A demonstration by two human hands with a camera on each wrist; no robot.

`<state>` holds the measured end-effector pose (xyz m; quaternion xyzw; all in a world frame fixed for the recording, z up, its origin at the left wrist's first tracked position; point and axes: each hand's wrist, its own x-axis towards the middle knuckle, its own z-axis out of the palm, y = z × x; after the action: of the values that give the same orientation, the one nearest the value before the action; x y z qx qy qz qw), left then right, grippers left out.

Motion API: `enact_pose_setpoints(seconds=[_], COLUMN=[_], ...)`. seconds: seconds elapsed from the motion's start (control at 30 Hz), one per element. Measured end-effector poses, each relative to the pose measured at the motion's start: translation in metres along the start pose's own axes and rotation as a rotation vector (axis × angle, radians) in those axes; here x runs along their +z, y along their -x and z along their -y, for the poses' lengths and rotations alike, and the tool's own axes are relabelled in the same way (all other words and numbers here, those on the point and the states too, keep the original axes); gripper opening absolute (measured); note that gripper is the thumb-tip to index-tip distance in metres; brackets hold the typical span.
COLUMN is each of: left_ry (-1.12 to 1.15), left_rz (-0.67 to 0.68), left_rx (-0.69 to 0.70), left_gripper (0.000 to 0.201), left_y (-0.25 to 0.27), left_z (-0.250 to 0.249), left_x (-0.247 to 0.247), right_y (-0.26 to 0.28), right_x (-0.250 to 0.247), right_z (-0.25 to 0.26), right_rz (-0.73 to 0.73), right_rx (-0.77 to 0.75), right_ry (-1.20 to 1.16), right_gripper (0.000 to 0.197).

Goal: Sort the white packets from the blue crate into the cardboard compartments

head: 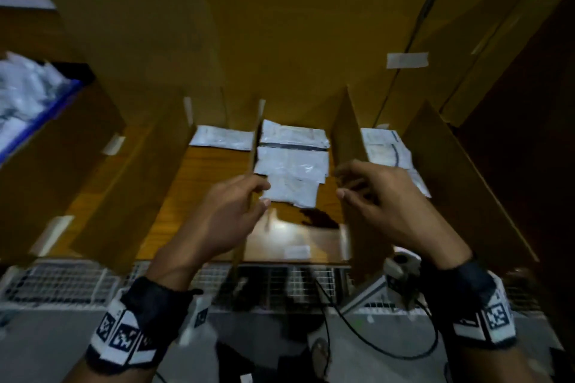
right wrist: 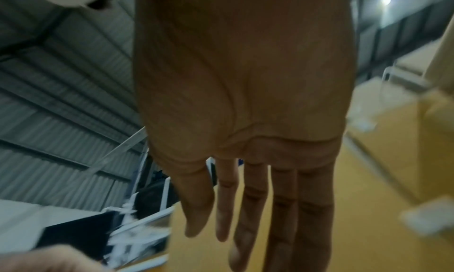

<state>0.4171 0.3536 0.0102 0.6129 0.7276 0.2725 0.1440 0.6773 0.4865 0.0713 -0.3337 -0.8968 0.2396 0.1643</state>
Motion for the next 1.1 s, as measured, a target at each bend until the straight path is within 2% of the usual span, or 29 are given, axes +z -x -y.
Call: enact_pose_setpoints(seconds=[0.07,0.17,0.27,0.4,0.53,0.63,0.77,0.93,1.1], left_ry=[-0.039,-0.098,-0.155,-0.176,-0.246,-0.315,-0.364,-0.384,-0.458], left_rz=[-0.016,-0.049,-0.153,-0.283,-0.341,-0.309,-0.236,-0.167,-0.142], left_rx=[-0.029,-0.154,-0.254,-0.379,-0.55,-0.643,-0.691,-0.664,-0.593], left_gripper=[0.026,0.029,0.026,0.033,0.037,0.039,0.051,0.067,0.068], left_y=[0.047,0.112,0.171,0.234,0.276,0.292,0.293,0.279,0.257], left_z=[0.032,0.083,0.141,0.22,0.295,0.351,0.417,0.491,0.552], left_x=[-0.023,-0.062,-0.105,-0.159,-0.205,-0.229,-0.257,-0.29,-0.317], right_y=[0.005,-0.001,-0.024,-0.063,-0.102,-0.128,-0.164,-0.221,-0.275], right_x=[0.041,0.104,0.164,0.234,0.311,0.367,0.433,0.49,0.519], right_z=[0.037,0.099,0.169,0.26,0.346,0.398,0.449,0.483,0.494], right_rz=[0.037,0.117,0.195,0.242,0.28,0.318,0.305,0.275,0.355], right_rx=[0.0,-0.024,-0.102,-0.223,-0.326,-0.376,-0.387,-0.377,-0.275], right_ry=[-0.016,-0.021,0.019,-0.011,-0.064,-0.03,-0.02,0.123,0.267], right_gripper=[0.029,0.031,0.032,0.031,0.035,0.039,0.036,0.048,0.059])
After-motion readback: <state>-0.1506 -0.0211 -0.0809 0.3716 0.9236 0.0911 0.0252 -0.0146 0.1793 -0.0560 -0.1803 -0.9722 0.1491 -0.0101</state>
